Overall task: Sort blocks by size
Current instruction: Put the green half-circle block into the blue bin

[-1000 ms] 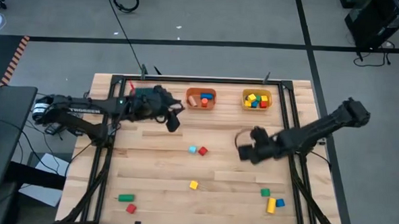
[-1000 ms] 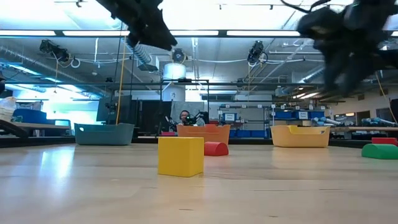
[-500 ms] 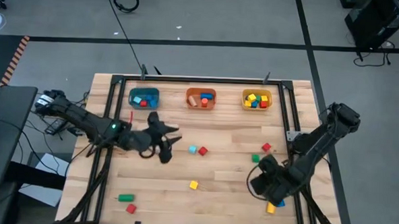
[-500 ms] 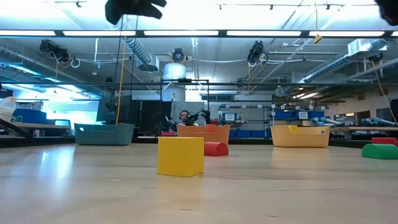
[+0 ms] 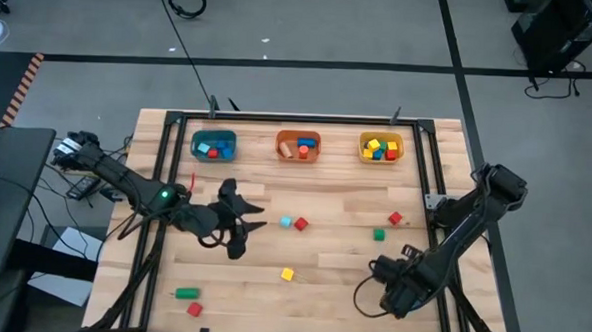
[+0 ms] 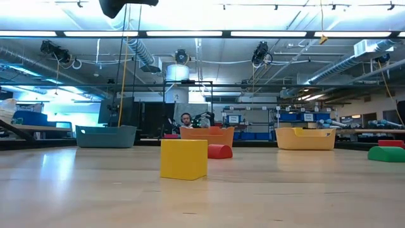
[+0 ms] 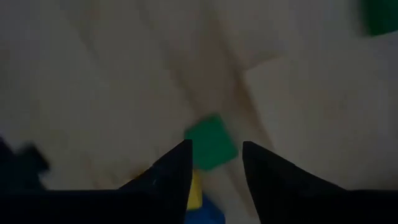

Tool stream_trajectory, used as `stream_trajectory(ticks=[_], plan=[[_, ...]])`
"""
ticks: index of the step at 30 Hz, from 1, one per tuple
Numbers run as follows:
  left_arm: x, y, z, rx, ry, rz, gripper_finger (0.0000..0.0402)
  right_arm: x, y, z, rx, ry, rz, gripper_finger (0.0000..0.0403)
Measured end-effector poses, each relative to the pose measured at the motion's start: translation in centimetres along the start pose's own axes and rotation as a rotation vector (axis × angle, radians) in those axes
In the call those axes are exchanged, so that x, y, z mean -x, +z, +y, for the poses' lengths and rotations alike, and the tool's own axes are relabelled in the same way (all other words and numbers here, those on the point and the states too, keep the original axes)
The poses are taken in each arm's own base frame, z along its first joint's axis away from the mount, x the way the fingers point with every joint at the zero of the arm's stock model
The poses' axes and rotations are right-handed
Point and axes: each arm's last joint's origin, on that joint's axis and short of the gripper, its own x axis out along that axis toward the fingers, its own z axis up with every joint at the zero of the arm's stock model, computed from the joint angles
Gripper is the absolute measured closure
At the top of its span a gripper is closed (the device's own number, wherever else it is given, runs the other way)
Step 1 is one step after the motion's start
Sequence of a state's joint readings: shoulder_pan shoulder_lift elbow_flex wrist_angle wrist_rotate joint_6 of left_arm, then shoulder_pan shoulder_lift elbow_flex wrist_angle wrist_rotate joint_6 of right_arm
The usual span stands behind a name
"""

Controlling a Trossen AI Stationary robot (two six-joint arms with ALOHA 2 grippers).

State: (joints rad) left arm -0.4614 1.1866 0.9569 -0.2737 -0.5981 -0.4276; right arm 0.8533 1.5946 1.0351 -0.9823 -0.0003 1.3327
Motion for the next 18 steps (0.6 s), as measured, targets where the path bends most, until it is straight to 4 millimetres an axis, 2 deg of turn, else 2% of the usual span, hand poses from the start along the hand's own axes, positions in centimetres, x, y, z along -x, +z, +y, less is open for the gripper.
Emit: stream_trajectory(ticks=[2,12,18], plan=[[0.0,0.0,0.0,0.031,-0.002,0.001,0.0239,-0.5,0.0,0.3,0.065,0.010,0.048,0.0232],[0.0,0.0,0.0,0.081,-0.002,0.001,0.0239,-2.1,0.2,0.9,0.295,-0.010,0.078,0.0156],[0.0,0.2,-0.1,0.091,-0.009,-0.015,0.0239,-3.5,0.2,1.3,0.388,-0.044,0.101,0.0138]])
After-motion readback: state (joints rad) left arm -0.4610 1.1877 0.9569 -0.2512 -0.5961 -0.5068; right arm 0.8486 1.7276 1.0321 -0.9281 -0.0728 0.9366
